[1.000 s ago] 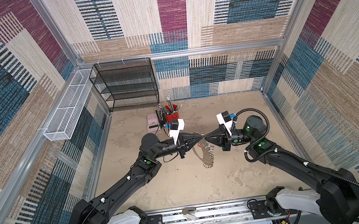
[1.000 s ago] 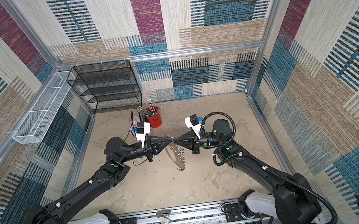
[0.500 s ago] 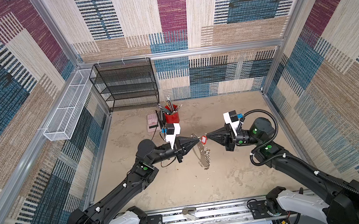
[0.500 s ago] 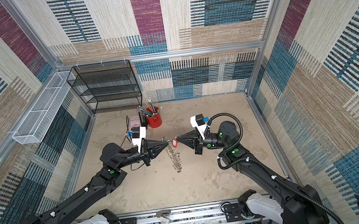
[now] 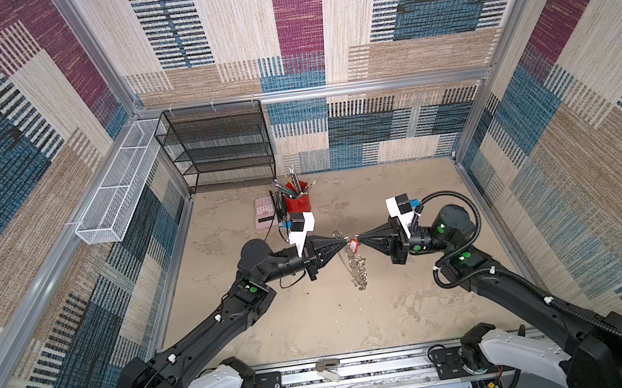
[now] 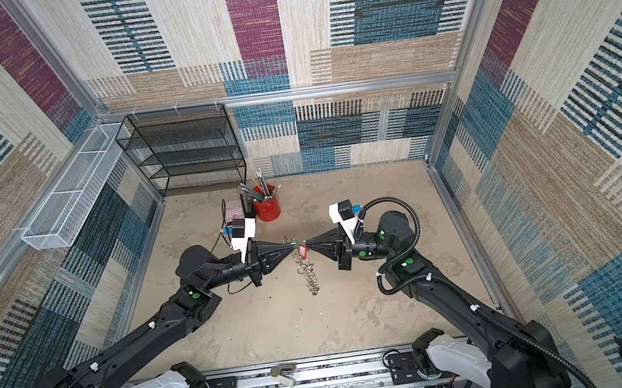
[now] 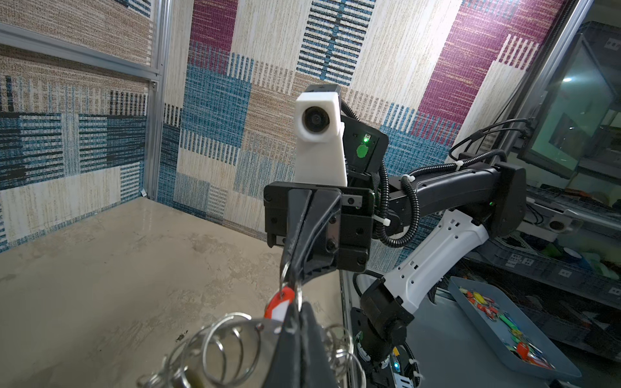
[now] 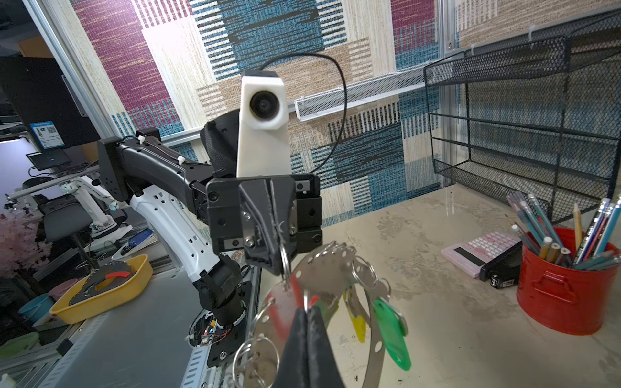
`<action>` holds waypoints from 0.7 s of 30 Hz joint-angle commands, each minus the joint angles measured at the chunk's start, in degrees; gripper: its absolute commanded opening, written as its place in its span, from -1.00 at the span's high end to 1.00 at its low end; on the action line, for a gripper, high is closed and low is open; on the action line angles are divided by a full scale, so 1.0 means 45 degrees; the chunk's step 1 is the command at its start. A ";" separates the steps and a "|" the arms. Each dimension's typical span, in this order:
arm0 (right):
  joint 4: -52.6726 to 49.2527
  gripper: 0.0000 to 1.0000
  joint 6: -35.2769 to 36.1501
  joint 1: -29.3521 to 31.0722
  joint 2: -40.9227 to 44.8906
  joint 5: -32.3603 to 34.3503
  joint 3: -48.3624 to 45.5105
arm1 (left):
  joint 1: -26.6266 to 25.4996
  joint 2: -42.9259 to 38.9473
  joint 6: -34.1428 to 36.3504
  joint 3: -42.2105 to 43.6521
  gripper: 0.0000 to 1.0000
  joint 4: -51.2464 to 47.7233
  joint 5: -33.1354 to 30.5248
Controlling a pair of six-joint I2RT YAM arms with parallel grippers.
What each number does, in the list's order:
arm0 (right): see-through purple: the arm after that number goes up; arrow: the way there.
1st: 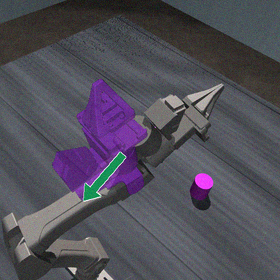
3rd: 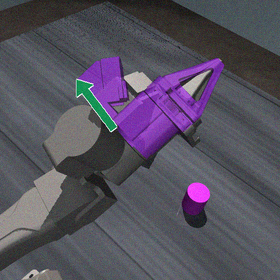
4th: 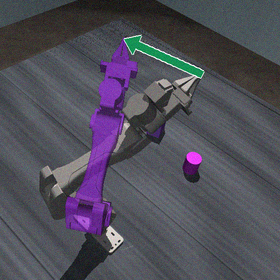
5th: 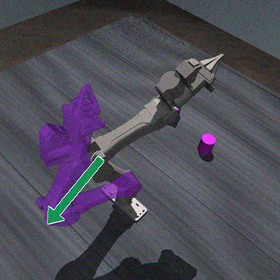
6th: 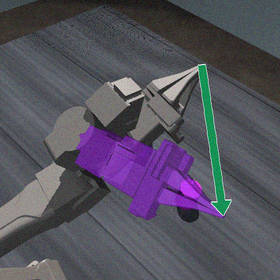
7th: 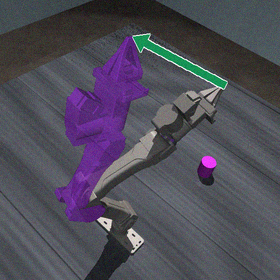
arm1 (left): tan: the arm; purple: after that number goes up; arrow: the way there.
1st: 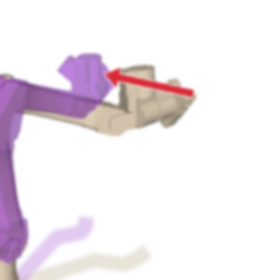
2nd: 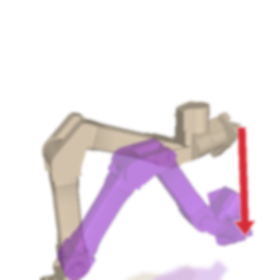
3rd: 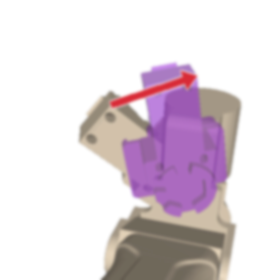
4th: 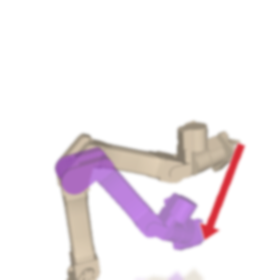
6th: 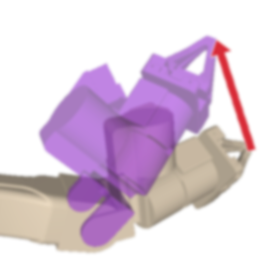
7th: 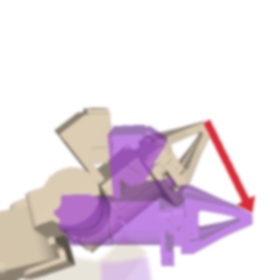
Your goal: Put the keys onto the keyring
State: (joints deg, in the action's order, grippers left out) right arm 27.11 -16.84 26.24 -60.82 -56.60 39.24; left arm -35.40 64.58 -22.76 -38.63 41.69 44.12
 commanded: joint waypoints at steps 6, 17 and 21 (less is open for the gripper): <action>0.0199 1.00 0.0000 0.0043 0.0096 -0.0201 -0.0219 | -0.0004 0.0069 -0.0034 -0.0292 1.00 0.0054 0.0079; -0.0174 1.00 0.0017 0.0023 0.0001 0.1524 -0.1045 | -0.0005 -0.0775 0.0798 -0.0088 1.00 -0.1794 -0.0258; -0.0024 1.00 -0.0310 0.0026 0.0097 0.1693 -0.1729 | -0.0002 -0.1142 0.0888 0.0127 1.00 -0.2069 -0.0292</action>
State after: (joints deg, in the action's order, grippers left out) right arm 26.11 -16.91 26.33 -60.88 -50.87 32.51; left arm -35.40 60.25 -20.58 -38.44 33.19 43.44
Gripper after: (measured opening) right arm 0.051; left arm 0.048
